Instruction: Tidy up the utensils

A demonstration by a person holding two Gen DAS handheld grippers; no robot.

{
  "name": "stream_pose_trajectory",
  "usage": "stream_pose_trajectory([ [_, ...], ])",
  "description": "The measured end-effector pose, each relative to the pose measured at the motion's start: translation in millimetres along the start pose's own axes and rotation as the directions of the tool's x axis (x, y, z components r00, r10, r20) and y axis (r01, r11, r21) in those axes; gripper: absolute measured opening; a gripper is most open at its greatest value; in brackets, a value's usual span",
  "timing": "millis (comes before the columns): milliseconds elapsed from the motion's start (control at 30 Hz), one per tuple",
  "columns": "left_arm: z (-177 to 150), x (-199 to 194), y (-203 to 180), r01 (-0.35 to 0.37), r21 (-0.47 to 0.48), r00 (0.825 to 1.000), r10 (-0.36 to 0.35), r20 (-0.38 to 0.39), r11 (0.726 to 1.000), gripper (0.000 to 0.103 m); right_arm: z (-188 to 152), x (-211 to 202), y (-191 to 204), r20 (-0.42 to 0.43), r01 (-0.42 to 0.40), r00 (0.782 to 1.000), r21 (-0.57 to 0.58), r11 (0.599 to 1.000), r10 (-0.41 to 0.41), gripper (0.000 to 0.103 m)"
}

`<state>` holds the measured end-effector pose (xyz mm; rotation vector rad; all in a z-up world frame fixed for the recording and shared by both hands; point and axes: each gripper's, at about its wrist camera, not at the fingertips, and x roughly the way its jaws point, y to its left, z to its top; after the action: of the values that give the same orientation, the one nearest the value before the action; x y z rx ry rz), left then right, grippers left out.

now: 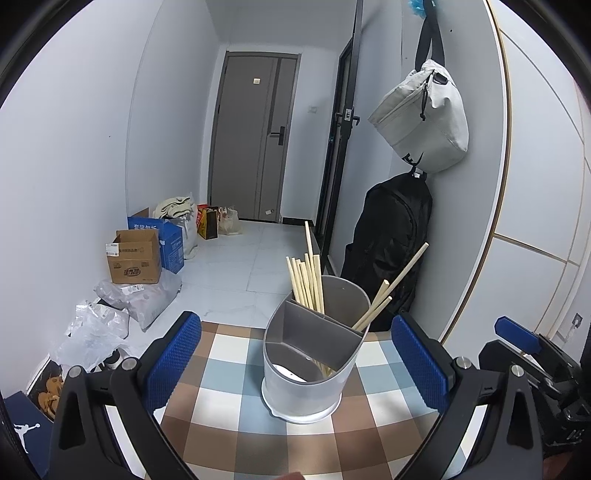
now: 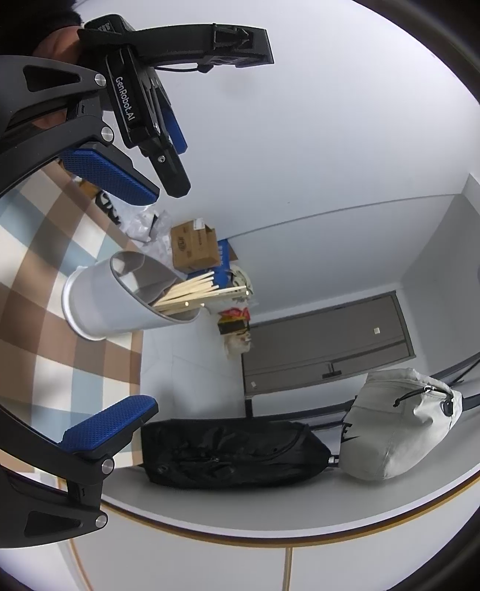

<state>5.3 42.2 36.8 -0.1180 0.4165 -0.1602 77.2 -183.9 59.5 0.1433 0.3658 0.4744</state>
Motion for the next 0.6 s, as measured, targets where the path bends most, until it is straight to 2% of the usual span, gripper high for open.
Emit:
stream_pose_trajectory([
  [600,0.5,-2.4,-1.1,0.019,-0.002,1.0,-0.019,0.008,1.0,0.1,-0.6,1.1,-2.5,-0.006,0.01,1.0,0.011,1.0,-0.009,0.103],
])
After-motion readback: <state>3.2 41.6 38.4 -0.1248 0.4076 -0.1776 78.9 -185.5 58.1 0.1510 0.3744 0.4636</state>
